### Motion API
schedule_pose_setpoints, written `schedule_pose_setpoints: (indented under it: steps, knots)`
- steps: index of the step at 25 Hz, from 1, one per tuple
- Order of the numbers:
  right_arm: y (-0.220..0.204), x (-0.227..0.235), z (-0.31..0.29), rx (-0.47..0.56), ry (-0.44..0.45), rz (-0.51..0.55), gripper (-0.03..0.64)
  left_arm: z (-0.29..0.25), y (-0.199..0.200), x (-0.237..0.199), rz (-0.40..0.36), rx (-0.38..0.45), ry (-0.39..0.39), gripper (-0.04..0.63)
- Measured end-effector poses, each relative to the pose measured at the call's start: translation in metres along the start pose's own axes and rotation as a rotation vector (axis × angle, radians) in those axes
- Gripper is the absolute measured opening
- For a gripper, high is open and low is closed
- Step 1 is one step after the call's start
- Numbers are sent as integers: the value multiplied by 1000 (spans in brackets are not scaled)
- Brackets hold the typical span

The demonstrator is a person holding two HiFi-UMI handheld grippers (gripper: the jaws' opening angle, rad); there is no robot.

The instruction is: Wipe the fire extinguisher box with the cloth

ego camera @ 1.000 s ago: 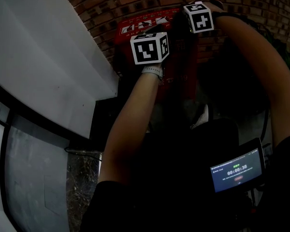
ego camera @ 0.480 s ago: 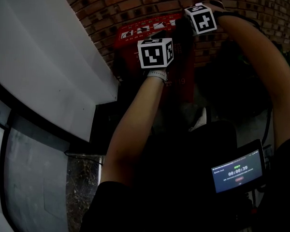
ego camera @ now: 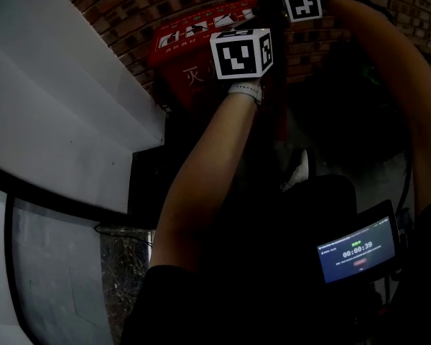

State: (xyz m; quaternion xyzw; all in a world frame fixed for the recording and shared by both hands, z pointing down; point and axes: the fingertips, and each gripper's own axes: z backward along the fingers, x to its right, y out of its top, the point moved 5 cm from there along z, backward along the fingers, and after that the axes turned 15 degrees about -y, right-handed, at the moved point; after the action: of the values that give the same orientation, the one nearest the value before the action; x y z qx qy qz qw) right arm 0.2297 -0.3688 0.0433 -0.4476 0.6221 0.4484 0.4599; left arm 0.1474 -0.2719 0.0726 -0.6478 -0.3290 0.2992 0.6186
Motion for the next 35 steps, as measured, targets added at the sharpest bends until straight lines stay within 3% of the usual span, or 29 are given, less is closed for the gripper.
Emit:
schedule_pose_setpoints:
  steps: [5,12,22,27,35]
  knots:
    - [-5,-2,-37,-16,-76,22,32,-16,-2,-4,-15,18,-5,3]
    - [-11,-7,-54,-19,-45,33,32,-17,4,-6,-105,36,-8,3]
    - [0,-16,-31,5,-26,13,31,-23,0,-8,-69,5,-40,3]
    - [4,-21,-23,16,-13,6,31,-26,-2,-5,-127,-18,-36,3]
    - [8,-29,-11,34,13,-2,31,-8,-2,5,-144,-21,-14,3]
